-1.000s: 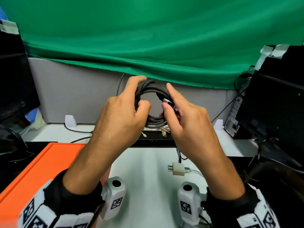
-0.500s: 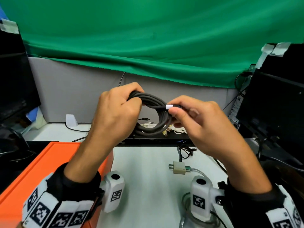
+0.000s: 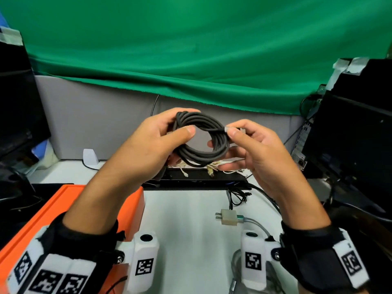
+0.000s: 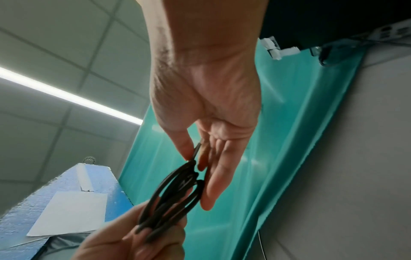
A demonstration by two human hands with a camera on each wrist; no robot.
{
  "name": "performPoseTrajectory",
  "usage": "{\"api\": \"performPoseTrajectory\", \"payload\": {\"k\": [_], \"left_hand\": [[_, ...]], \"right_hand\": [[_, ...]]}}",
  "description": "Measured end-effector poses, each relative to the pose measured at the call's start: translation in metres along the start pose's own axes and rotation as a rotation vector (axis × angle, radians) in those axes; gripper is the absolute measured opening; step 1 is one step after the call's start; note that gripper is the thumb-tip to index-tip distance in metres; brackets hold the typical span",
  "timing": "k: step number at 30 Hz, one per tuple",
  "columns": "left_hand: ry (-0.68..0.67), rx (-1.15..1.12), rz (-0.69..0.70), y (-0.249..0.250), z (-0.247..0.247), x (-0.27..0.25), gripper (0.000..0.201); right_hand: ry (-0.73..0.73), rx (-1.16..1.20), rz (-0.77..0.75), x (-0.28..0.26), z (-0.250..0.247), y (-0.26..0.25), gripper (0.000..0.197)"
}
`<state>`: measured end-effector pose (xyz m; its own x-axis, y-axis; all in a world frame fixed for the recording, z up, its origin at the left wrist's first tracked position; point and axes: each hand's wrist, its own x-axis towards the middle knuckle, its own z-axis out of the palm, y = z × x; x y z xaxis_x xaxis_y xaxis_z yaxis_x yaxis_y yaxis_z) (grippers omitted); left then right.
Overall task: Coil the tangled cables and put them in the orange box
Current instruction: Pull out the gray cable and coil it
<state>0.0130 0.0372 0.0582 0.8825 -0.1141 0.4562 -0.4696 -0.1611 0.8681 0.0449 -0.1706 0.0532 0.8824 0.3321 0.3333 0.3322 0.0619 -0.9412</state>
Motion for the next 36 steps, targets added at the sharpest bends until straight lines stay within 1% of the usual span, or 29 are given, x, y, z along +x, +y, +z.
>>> {"api": "performPoseTrajectory", "payload": {"k": [1, 3, 6, 8, 9, 10, 11, 12, 13, 14, 16, 18, 20, 23, 25, 26, 28, 30, 34, 36], "left_hand": [[0.030, 0.067, 0.012, -0.004, 0.000, 0.002, 0.023], [0.068, 0.148, 0.015, -0.011, 0.000, 0.005, 0.026], [0.084, 0.245, -0.045, -0.020, -0.001, 0.009, 0.040], [0.064, 0.321, -0.096, -0.025, -0.005, 0.011, 0.035], [0.043, 0.334, -0.146, -0.025, -0.007, 0.011, 0.033], [0.016, 0.350, -0.202, -0.025, -0.010, 0.010, 0.038], [-0.006, 0.391, -0.234, -0.026, -0.014, 0.009, 0.048], [-0.009, 0.459, -0.245, -0.025, -0.019, 0.009, 0.056], [0.013, 0.525, -0.241, -0.025, -0.025, 0.009, 0.058], [0.046, 0.567, -0.226, -0.021, -0.030, 0.008, 0.055], [0.079, 0.560, -0.199, -0.015, -0.038, 0.006, 0.046], [0.037, 0.492, -0.201, -0.008, -0.042, 0.003, 0.032], [-0.054, 0.482, -0.213, -0.003, -0.043, -0.001, 0.025], [-0.203, 0.577, -0.202, 0.000, -0.047, -0.006, 0.025], [-0.279, 0.622, -0.199, 0.001, -0.049, -0.008, 0.027], [-0.294, 0.626, -0.198, 0.001, -0.051, -0.009, 0.029], [-0.295, 0.623, -0.176, 0.002, -0.054, -0.010, 0.030], [-0.286, 0.626, -0.158, 0.003, -0.056, -0.010, 0.031], [-0.273, 0.672, -0.165, 0.003, -0.061, -0.011, 0.033], [-0.270, 0.689, -0.163, 0.002, -0.063, -0.011, 0.033]], "right_hand": [[-0.010, 0.029, 0.030, 0.001, 0.001, 0.002, 0.011], [-0.020, 0.049, 0.084, 0.004, 0.004, 0.008, 0.017], [-0.003, 0.052, 0.157, 0.009, 0.006, 0.018, 0.020], [-0.002, 0.054, 0.197, 0.013, 0.005, 0.024, 0.017], [-0.003, 0.054, 0.215, 0.015, 0.005, 0.028, 0.016], [-0.006, 0.059, 0.234, 0.016, 0.004, 0.032, 0.015], [-0.015, 0.063, 0.256, 0.018, 0.003, 0.036, 0.015], [-0.029, 0.065, 0.284, 0.021, 0.002, 0.041, 0.016], [-0.049, 0.058, 0.317, 0.025, 0.003, 0.048, 0.018], [-0.069, 0.039, 0.352, 0.029, 0.003, 0.054, 0.020], [-0.098, -0.018, 0.421, 0.039, 0.005, 0.069, 0.020], [-0.115, -0.068, 0.486, 0.051, 0.009, 0.085, 0.018], [-0.140, -0.127, 0.549, 0.062, 0.013, 0.099, 0.020], [-0.175, -0.205, 0.625, 0.074, 0.021, 0.119, 0.029], [-0.200, -0.237, 0.667, 0.078, 0.029, 0.130, 0.024], [-0.218, -0.251, 0.695, 0.079, 0.035, 0.135, 0.020], [-0.252, -0.274, 0.755, 0.080, 0.049, 0.142, 0.015], [-0.267, -0.290, 0.805, 0.084, 0.059, 0.152, 0.015], [-0.229, -0.290, 0.861, 0.092, 0.073, 0.169, 0.022], [-0.212, -0.293, 0.870, 0.094, 0.080, 0.171, 0.019]]}}
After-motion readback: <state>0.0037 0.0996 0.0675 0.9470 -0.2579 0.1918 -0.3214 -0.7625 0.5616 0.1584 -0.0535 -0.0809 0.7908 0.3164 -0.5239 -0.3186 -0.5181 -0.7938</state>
